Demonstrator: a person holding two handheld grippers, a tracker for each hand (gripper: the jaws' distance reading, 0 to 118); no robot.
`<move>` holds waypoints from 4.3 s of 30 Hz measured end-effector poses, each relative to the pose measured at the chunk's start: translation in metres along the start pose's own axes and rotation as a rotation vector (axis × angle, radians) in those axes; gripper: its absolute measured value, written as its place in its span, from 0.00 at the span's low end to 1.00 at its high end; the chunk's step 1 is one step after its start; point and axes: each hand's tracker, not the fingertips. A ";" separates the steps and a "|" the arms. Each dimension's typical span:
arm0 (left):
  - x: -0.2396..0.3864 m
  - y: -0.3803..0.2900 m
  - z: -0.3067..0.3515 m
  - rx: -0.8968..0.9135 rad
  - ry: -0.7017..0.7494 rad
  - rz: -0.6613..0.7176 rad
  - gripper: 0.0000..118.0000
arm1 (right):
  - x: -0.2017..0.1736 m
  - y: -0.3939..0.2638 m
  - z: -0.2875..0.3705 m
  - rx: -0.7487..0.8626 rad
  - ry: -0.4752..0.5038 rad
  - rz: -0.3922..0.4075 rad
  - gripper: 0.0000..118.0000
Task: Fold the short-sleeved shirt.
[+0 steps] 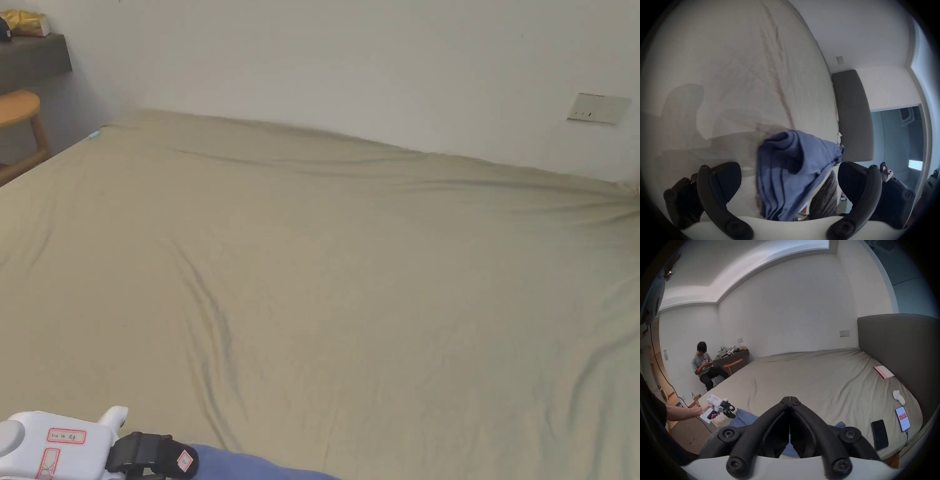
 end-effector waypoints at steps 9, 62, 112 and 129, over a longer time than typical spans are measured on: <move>-0.023 -0.008 -0.053 -0.097 -0.359 0.071 1.00 | -0.013 0.006 -0.014 -0.008 0.050 0.020 0.01; 0.176 0.017 -0.026 -0.117 0.615 -0.342 0.12 | -0.007 -0.017 -0.017 0.052 0.091 -0.117 0.02; 0.160 -0.059 -0.061 0.449 0.279 -0.495 0.45 | 0.021 -0.042 0.011 0.092 0.042 -0.250 0.02; 0.017 0.022 -0.029 0.045 0.043 -0.144 1.00 | 0.017 -0.034 0.003 0.060 0.018 -0.205 0.02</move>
